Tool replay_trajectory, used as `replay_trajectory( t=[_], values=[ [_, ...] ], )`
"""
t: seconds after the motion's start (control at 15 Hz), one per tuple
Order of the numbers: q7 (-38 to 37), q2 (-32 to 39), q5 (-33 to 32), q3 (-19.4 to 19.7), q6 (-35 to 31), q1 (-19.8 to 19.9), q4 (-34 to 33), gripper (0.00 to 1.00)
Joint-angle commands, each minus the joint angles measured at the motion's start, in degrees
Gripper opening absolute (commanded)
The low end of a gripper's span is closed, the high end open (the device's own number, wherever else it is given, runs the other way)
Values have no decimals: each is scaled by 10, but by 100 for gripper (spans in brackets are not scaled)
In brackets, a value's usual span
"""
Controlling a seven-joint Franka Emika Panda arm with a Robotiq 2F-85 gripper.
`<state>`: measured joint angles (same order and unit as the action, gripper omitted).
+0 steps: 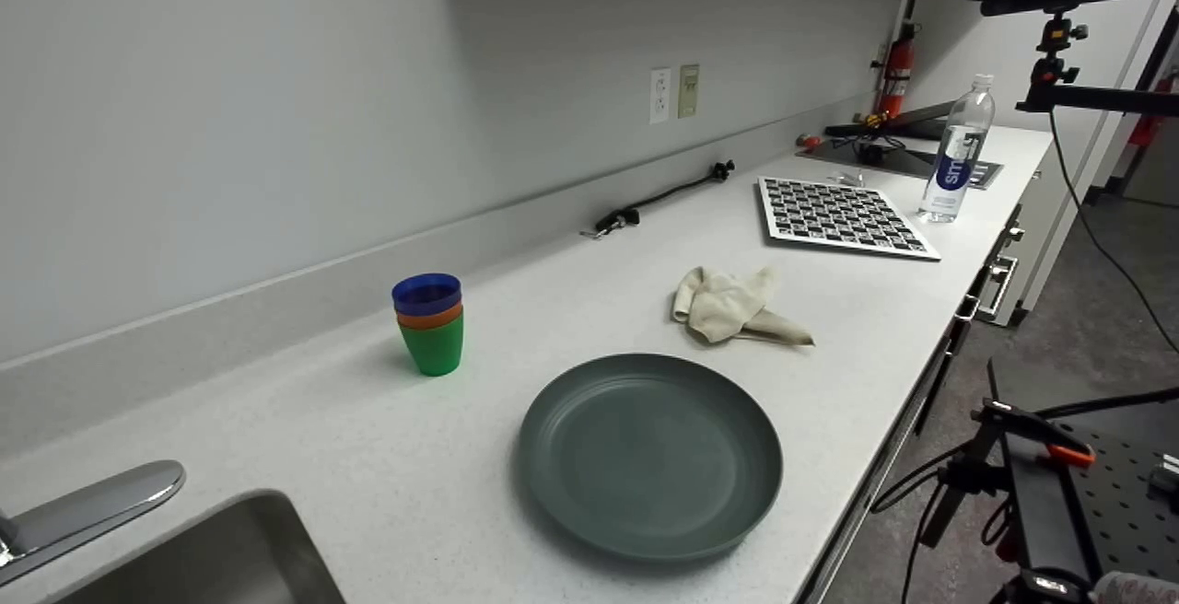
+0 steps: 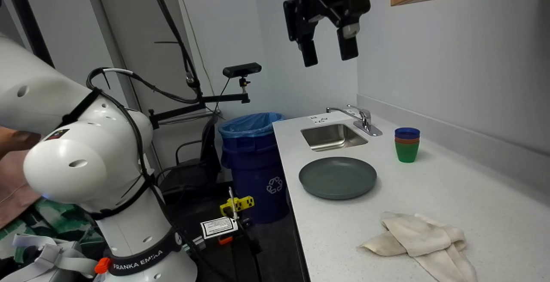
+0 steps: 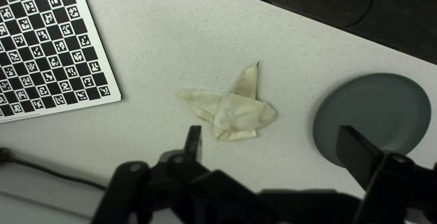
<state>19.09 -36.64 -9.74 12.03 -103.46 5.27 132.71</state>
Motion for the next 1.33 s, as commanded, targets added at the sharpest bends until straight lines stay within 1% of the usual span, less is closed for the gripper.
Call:
replay_trajectory(
  t=[0.0, 0.33, 0.67, 0.8, 0.93, 1.13, 1.27],
  values=[
    [0, 0, 0, 0, 1, -1, -1, 100],
    [-12, 27, 5, -3, -2, -2, -6, 100],
    [-30, 66, 20, -12, -25, -8, 17, 100],
    [-46, 87, 23, -19, -53, -7, 31, 100],
    [-63, 109, 19, -28, -97, -7, 48, 100],
    [-94, 143, 8, -43, -198, -4, 87, 100],
    [-116, 175, 12, -50, -243, -3, 98, 100]
  ],
)
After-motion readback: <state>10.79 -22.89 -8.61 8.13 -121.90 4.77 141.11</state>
